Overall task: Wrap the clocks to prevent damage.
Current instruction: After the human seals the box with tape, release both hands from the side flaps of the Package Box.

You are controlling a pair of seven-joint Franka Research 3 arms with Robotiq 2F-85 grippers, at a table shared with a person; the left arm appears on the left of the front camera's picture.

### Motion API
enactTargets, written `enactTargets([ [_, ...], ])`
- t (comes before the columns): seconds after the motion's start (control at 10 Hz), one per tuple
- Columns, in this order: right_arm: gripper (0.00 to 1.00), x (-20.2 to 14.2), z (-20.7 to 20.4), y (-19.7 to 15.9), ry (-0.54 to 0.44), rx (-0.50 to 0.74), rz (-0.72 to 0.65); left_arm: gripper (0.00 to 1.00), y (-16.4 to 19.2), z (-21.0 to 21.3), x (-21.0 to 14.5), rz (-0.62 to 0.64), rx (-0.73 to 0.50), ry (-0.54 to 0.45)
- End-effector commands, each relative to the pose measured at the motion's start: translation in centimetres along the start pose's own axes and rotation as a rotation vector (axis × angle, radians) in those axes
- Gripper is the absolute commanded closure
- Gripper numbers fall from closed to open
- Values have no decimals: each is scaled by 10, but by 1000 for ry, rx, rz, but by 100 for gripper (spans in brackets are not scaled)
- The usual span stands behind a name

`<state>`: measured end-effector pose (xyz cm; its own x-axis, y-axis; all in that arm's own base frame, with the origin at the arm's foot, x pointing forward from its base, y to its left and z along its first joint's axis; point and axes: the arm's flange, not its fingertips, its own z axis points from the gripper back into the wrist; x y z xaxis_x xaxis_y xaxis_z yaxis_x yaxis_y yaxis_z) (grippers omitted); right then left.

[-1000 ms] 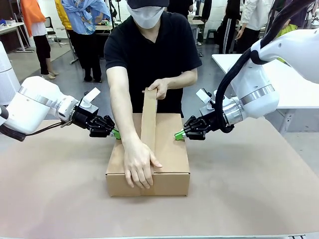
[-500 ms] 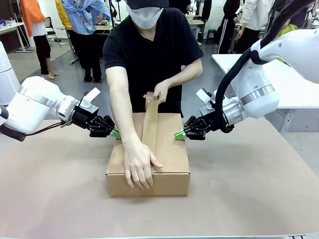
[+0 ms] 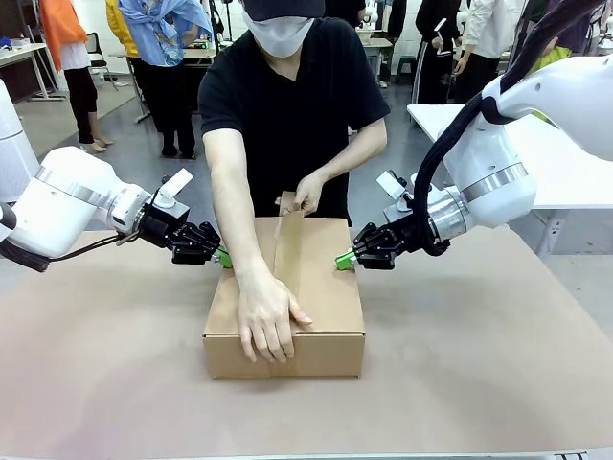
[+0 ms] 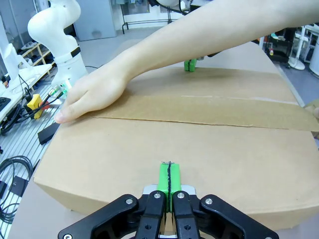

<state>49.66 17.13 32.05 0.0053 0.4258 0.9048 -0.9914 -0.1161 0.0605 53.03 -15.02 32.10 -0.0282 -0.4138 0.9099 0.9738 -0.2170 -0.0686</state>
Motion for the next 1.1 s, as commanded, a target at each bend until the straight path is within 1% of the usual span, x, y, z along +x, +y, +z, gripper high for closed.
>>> enactTargets([
  [0.0,99,-2,-2,0,7,-2,-3,100,0,-1,-1,3,7,4],
  [1.0,99,-2,-2,0,7,-2,-3,100,0,-1,-1,3,7,4],
])
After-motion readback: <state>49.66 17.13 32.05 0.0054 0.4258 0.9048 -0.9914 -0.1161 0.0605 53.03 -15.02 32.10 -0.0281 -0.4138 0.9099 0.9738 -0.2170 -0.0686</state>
